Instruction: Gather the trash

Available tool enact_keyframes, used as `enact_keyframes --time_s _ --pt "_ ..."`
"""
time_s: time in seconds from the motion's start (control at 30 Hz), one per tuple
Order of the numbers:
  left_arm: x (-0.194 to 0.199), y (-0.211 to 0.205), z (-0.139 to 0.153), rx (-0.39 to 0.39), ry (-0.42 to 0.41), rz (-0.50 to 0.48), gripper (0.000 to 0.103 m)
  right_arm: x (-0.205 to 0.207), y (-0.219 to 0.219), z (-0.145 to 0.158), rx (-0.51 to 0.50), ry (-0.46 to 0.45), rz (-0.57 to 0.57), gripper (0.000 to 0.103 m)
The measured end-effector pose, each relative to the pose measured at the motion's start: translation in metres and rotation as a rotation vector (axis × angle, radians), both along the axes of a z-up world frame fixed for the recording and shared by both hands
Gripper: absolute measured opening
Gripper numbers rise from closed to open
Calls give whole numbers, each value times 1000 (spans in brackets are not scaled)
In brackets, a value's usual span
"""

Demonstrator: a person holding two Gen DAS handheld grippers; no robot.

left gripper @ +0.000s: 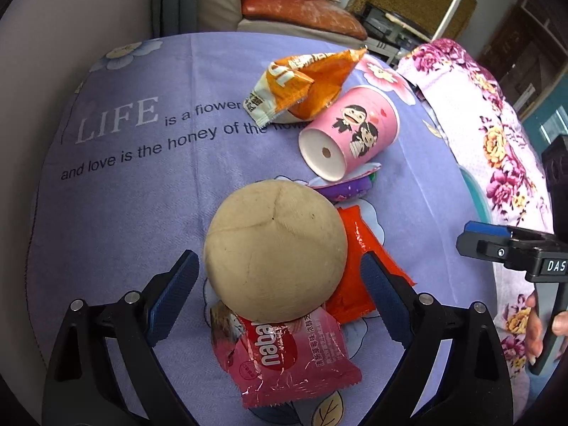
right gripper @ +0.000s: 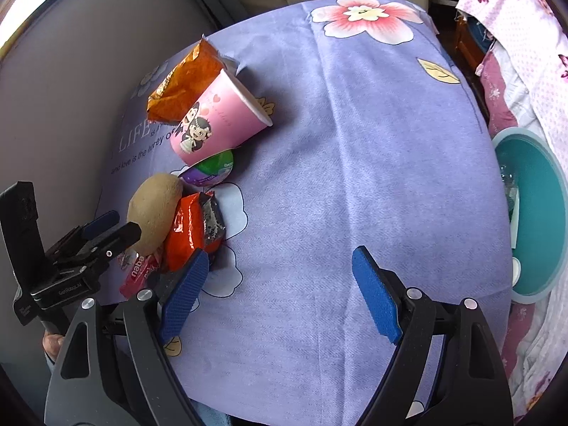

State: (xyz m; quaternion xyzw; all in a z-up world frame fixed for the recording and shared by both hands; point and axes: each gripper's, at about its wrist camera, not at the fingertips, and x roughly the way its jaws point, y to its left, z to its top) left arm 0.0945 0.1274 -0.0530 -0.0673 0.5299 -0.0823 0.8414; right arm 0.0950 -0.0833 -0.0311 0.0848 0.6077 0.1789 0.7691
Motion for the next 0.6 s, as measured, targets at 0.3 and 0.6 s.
enact_keyframes --time_s 0.3,0.6 --pt "8 4 -13 -32 -5 6 92 4 28 -12 77 35 29 69" --pt "2 52 3 -154 -47 75 91 10 62 -25 85 74 86 48"
